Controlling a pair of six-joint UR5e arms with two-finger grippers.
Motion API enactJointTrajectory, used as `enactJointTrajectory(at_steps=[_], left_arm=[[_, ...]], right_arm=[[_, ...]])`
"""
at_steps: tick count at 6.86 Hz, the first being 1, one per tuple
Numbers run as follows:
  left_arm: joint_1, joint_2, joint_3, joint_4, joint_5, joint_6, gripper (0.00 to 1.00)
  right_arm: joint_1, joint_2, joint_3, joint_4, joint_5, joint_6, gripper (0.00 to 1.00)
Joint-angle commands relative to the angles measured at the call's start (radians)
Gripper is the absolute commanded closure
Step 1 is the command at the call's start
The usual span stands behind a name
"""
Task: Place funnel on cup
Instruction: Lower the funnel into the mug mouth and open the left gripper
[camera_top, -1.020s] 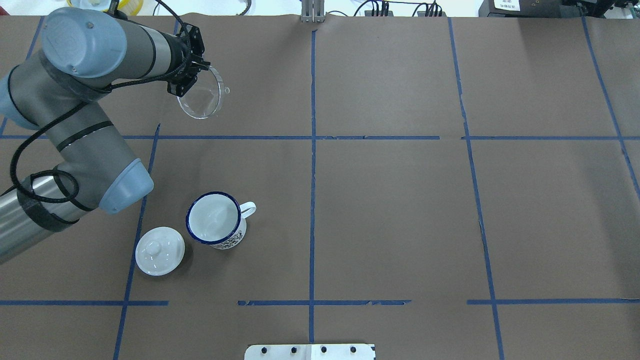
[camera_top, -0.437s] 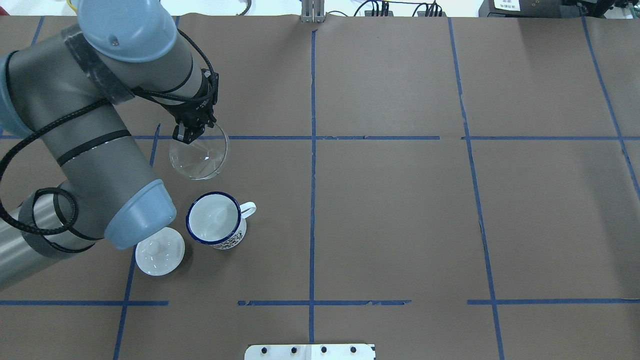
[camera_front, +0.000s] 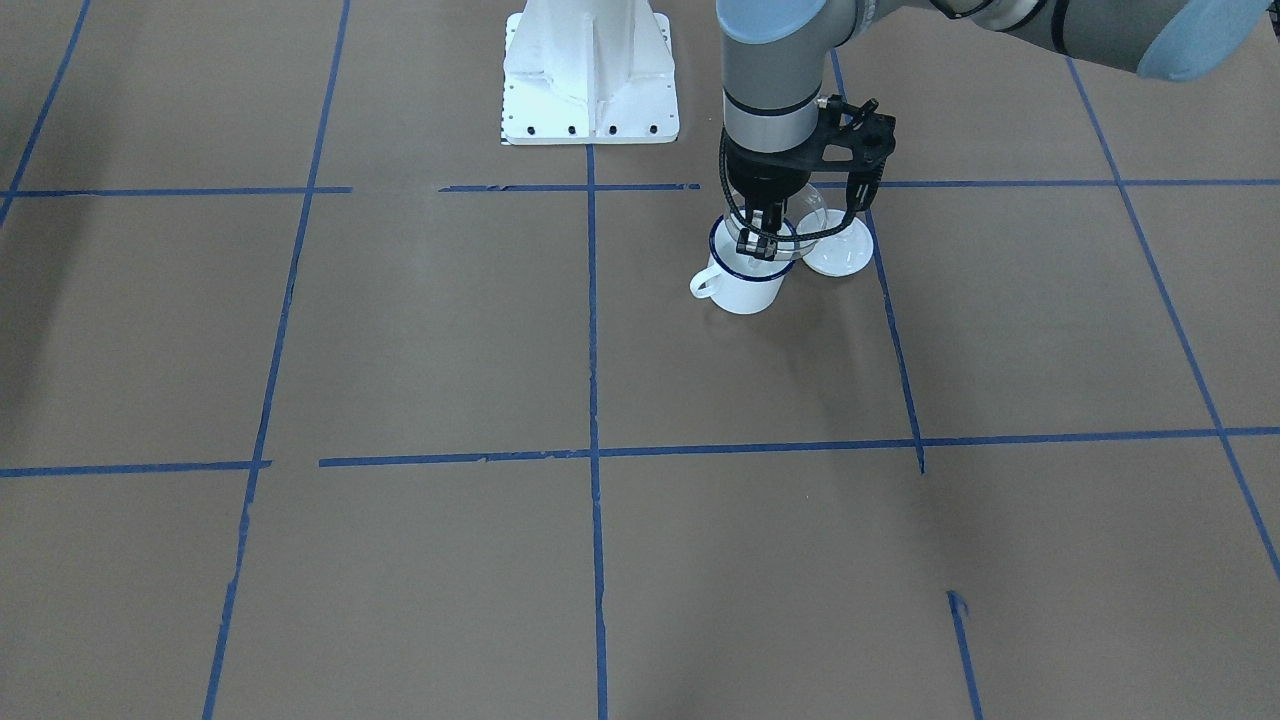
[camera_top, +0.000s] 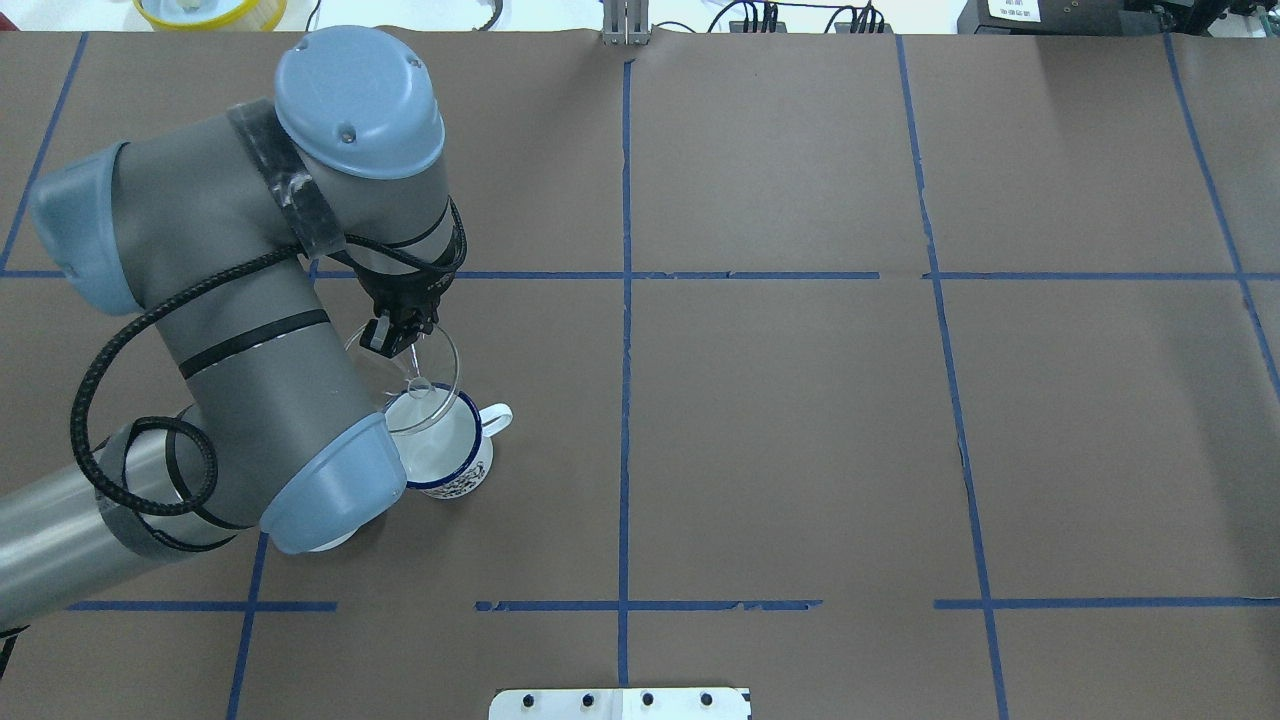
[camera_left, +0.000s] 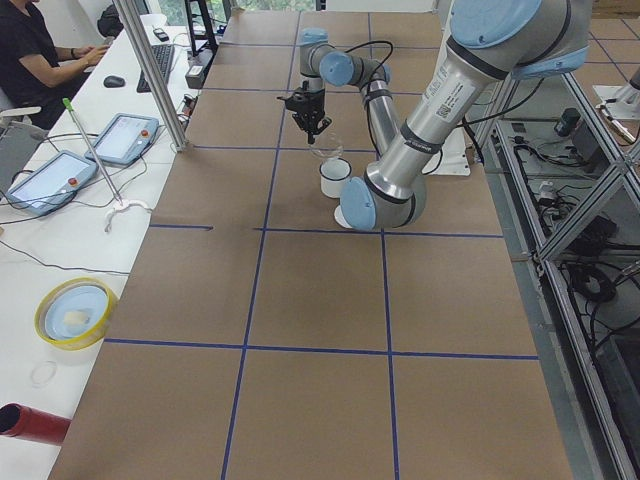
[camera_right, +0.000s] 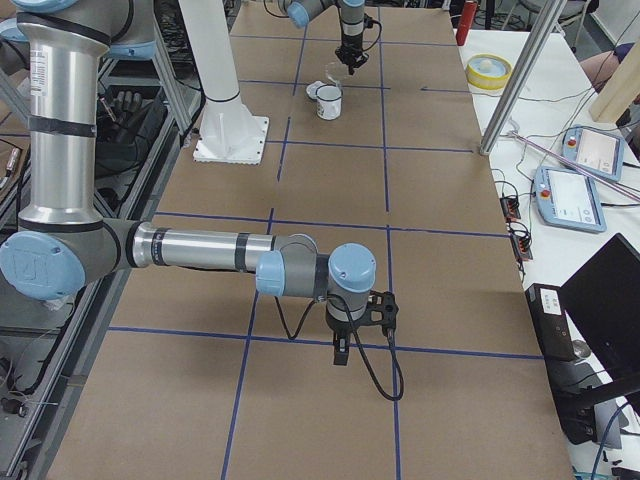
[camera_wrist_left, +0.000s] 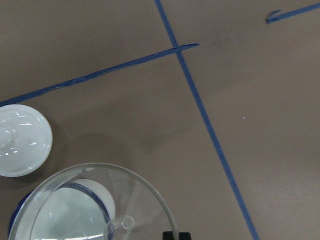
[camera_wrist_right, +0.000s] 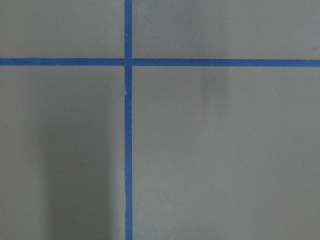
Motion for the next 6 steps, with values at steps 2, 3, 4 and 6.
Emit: enactJointTrajectory(at_steps=[2, 3, 4, 6], left_arm=[[0.039, -0.003, 0.041, 0.008, 0.001, 0.022, 1.00], [0.043, -0.003, 0.062, 0.004, 0.000, 0.073, 1.00], [0.063, 0.009, 0.089, -0.033, 0.003, 0.093, 1.00], [0.086, 0.021, 0.110, -0.076, 0.005, 0.093, 1.00]], right_arm=[[0.000, 0.000, 0.000, 0.000, 0.000, 0.000, 0.00], [0.000, 0.000, 0.000, 0.000, 0.000, 0.000, 0.00], [0.000, 0.000, 0.000, 0.000, 0.000, 0.000, 0.00], [0.000, 0.000, 0.000, 0.000, 0.000, 0.000, 0.00]])
